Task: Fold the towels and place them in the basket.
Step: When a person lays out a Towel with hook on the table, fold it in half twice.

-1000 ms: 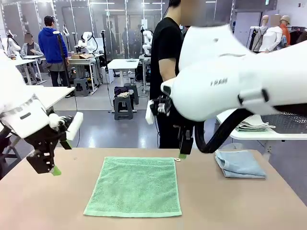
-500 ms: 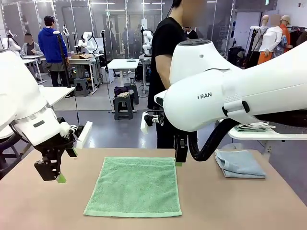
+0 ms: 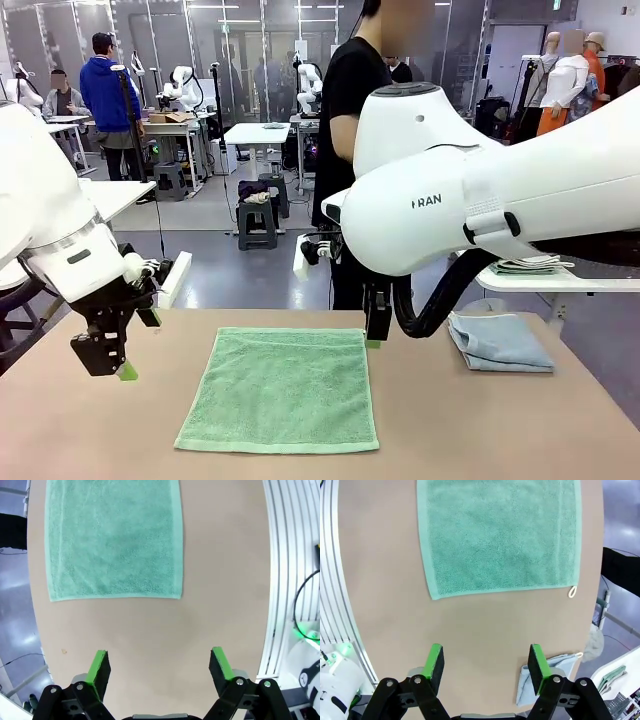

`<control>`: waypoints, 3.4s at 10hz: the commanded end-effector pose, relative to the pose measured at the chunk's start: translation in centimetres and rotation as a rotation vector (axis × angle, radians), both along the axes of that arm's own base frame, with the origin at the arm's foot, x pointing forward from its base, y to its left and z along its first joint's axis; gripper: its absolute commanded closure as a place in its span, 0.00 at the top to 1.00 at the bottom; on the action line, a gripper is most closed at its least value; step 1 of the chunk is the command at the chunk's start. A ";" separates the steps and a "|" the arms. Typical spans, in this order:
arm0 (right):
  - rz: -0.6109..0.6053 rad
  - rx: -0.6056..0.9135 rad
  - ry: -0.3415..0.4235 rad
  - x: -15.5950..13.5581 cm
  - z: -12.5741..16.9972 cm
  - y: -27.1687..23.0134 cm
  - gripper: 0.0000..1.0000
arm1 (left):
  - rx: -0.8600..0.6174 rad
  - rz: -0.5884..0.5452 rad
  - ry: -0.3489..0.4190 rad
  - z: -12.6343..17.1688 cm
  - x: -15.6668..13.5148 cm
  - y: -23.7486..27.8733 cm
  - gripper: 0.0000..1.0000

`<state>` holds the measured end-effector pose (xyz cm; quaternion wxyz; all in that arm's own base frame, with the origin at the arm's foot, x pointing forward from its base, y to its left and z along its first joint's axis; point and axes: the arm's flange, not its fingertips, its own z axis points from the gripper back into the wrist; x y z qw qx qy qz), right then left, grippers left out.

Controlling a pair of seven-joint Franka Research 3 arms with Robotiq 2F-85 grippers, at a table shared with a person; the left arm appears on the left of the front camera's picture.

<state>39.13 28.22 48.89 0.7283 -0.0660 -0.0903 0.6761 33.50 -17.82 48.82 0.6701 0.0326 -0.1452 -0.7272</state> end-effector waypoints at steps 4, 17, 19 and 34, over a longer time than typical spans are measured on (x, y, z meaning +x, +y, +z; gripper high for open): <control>-0.028 0.002 0.059 -0.6 -6.2 0.3 0.85 | 0.041 0.034 0.083 -3.3 2.9 -2.9 1.00; 0.038 -0.026 0.178 -0.7 -17.8 0.3 0.85 | 0.110 0.062 0.117 -15.4 3.9 -4.3 1.00; 0.034 -0.050 0.186 -0.3 -18.0 0.4 0.85 | 0.083 0.049 0.148 -14.7 3.6 -3.8 1.00; 0.012 -0.027 0.188 -2.3 -19.3 0.0 0.85 | 0.133 0.076 0.177 -18.9 4.2 -6.5 1.00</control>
